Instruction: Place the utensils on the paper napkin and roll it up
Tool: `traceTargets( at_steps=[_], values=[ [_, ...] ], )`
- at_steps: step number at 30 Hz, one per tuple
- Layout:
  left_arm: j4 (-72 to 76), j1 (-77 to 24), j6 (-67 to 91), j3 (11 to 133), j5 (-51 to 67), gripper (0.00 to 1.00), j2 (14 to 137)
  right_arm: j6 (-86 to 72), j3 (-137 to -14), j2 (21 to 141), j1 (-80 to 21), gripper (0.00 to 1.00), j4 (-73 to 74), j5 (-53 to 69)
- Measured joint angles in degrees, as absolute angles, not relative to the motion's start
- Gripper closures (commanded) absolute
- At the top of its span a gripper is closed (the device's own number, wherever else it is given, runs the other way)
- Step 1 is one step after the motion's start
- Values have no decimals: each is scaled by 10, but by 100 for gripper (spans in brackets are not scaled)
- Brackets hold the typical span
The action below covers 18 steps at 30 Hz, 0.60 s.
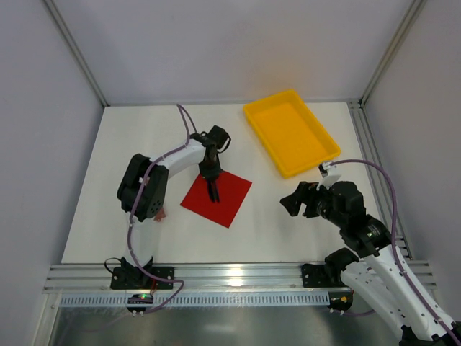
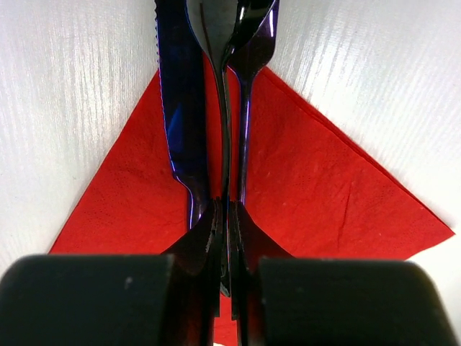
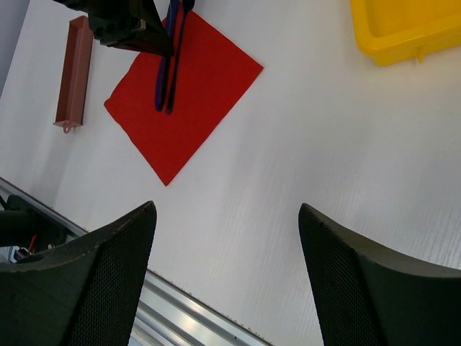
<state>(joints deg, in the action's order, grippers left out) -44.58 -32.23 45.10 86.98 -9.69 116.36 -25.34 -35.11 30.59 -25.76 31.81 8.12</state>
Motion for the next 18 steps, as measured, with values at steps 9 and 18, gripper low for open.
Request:
traceTargets(
  at_steps=[9,18],
  values=[
    [-446,-322,459,870,-101,81,1169,-253,-351,305,-258,20,319,81],
    [-446,-326,460,870,-98,76,1166,-260,-352,311,-258,20,316,83]
  ],
)
